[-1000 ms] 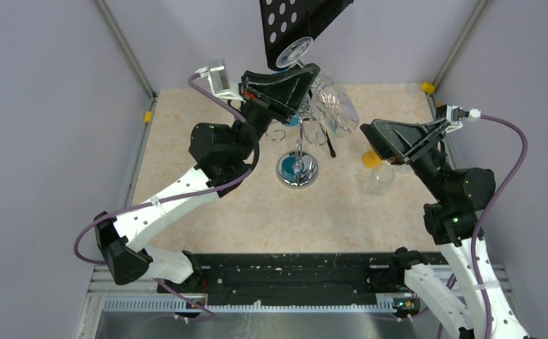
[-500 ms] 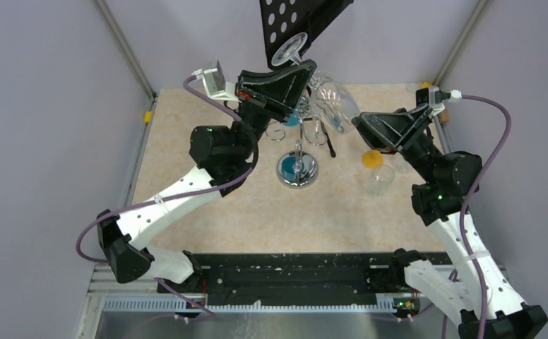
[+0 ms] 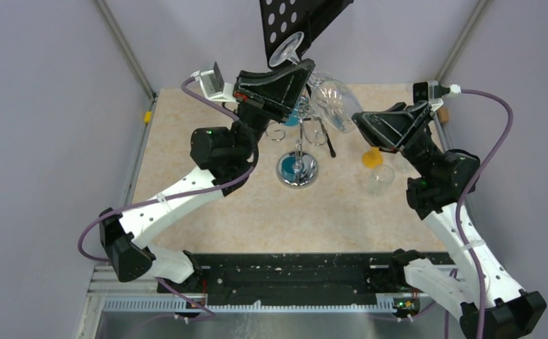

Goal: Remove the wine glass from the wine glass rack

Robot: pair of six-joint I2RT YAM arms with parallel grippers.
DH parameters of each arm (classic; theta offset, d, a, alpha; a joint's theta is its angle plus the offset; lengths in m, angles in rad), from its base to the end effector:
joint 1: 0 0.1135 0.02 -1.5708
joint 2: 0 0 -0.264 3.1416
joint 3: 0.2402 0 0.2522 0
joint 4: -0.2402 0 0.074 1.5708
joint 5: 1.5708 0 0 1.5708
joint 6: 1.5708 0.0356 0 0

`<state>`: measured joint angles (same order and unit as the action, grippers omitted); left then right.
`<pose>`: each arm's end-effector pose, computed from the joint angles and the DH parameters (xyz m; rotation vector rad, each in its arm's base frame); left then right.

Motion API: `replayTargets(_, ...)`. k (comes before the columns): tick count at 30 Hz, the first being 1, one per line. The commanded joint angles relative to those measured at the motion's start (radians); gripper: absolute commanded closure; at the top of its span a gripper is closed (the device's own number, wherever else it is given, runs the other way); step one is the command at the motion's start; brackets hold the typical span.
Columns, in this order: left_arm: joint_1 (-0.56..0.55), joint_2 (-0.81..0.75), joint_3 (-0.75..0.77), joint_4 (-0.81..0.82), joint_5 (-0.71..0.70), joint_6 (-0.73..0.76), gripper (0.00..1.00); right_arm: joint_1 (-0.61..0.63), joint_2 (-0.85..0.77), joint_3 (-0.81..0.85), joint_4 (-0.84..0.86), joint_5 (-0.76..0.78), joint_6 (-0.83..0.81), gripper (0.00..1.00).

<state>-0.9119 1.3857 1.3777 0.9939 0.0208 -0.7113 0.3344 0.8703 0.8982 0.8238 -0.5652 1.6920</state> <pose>0.1692 -0.2197 0.5224 0.0879 0.6476 -1.5782 0.1464 0.0710 0.4604 0.0228 1.0837 2.0683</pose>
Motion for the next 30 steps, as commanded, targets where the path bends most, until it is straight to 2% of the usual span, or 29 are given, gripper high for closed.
replayTargets(1, -0.007, -0.008, -0.02, 0.1, -0.001, -0.027, 1.0, 0.022, 0.027, 0.04, 0.186, 0.022, 0.049, 0.65)
replayTargets(6, -0.007, -0.004, -0.026, 0.111, 0.017, -0.024, 1.0, 0.034, 0.051, 0.053, 0.216, 0.021, 0.071, 0.66)
replayTargets(13, -0.007, 0.017, -0.023, 0.141, 0.115, -0.009, 1.0, 0.048, 0.065, 0.074, 0.205, 0.007, 0.072, 0.68)
replayTargets(17, -0.007, 0.022, -0.043, 0.178, 0.159, 0.013, 1.0, 0.051, 0.064, 0.082, 0.21, 0.005, 0.083, 0.79)
replayTargets(21, -0.007, 0.016, -0.043, 0.163, 0.201, 0.032, 0.98, 0.051, 0.062, 0.085, 0.215, 0.008, 0.091, 1.0)
replayTargets(25, -0.007, -0.011, -0.056, 0.121, 0.228, 0.058, 0.81, 0.051, 0.053, 0.084, 0.212, 0.015, 0.079, 1.0)
replayTargets(30, -0.007, -0.072, -0.099, 0.054, 0.218, 0.112, 0.48, 0.051, 0.016, 0.087, 0.13, 0.034, -0.003, 1.0)
